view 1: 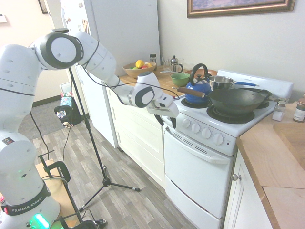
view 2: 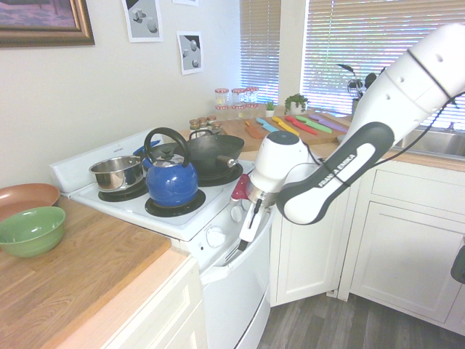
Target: Close the oven
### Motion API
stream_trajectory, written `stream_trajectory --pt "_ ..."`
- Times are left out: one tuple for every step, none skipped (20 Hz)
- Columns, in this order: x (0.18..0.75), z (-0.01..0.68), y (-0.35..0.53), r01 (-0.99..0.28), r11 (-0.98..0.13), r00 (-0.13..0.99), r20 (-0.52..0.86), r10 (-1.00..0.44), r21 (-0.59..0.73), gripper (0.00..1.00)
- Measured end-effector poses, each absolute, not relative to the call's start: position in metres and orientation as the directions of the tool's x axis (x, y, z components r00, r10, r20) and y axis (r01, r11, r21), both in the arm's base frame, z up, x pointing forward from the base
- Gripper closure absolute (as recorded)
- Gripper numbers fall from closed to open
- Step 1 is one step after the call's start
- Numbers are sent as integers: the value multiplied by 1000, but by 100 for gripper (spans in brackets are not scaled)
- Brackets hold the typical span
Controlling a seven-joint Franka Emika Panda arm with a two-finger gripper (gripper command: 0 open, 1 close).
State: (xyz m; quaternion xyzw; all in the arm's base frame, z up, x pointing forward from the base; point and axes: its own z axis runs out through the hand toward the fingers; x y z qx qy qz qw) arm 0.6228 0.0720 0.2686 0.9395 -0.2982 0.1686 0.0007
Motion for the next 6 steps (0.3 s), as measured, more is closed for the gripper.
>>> stream_trajectory --pt "607 275 76 -570 -817 770 290 -568 -88 0" --pt "591 281 79 -578 -813 776 260 -575 -75 0" --pt "573 286 82 -584 -809 780 231 -581 -65 0" --pt "556 290 83 -594 -803 780 205 -591 -54 0" --pt "538 293 83 -606 -795 779 180 -601 -37 0" --pt "524 297 82 -618 -786 774 161 -613 -23 0"
